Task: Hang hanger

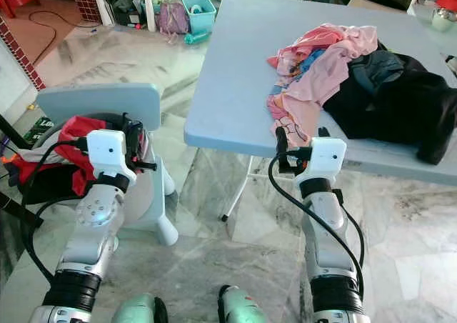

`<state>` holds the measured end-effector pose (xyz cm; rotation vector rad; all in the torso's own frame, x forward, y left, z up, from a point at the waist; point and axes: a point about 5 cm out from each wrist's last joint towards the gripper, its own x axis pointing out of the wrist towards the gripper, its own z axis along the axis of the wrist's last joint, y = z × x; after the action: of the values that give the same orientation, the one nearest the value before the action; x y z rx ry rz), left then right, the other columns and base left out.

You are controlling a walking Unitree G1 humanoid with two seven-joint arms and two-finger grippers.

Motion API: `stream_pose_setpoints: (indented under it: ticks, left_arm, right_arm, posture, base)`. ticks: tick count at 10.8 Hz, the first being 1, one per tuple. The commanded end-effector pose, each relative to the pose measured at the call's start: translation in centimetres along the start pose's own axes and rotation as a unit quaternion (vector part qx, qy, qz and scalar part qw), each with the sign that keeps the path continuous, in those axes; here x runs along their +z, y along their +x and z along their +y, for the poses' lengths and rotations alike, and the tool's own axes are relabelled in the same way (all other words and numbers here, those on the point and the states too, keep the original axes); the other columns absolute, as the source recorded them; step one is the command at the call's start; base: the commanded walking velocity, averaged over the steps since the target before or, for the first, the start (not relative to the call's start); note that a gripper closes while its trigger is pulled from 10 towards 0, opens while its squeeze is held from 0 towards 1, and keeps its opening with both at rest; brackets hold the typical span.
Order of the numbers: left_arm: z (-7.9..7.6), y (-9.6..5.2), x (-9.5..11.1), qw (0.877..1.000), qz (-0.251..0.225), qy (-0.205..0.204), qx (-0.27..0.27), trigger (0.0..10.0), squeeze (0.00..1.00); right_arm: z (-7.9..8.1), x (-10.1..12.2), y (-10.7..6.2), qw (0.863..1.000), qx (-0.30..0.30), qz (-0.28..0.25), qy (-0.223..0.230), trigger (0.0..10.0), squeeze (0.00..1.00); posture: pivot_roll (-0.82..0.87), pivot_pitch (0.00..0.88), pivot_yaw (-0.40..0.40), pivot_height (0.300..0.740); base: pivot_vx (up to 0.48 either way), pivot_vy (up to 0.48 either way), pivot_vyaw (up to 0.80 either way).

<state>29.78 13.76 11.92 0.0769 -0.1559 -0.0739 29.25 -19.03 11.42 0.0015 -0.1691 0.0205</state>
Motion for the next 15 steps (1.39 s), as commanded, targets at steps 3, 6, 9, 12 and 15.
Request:
stream_pose_setpoints:
  ticks: [3,6,9,12,15]
  left_arm:
    - [-0.1,0.0,-0.3,1.000,0.007,0.006,-0.001,10.0,0.00]
    - [-0.1,0.0,-0.3,1.000,0.007,0.007,0.000,10.0,0.00]
    - [-0.4,0.2,-0.1,1.000,0.003,0.008,-0.003,10.0,0.00]
    - [-0.8,0.2,-0.2,1.000,0.006,-0.019,-0.021,10.0,0.00]
    - [-2.8,-0.1,-0.4,0.993,0.019,-0.040,-0.107,10.0,0.00]
  right_arm:
    - [-0.3,-0.1,-0.1,1.000,-0.004,0.004,0.004,10.0,0.00]
    - [-0.3,0.0,0.0,1.000,-0.004,0.003,0.000,10.0,0.00]
    - [-0.3,0.0,0.1,1.000,-0.005,0.000,0.001,10.0,0.00]
    - [-0.3,-0.1,0.1,1.000,-0.006,0.006,0.004,10.0,0.00]
    - [-0.2,-0.1,0.3,1.000,-0.007,0.006,0.002,10.0,0.00]
  posture:
    - [-0.03,0.117,-0.044,0.740]
    - [-0.03,0.118,-0.046,0.740]
    - [-0.04,0.117,-0.043,0.740]
    - [-0.04,0.119,-0.045,0.740]
    - [-0.04,0.117,-0.044,0.740]
  base:
    - [-0.303,0.000,0.00]
    - [-0.301,0.000,0.00]
    - [-0.100,0.000,0.00]
    - [0.000,0.000,-0.15]
    - [0.000,0.000,-0.80]
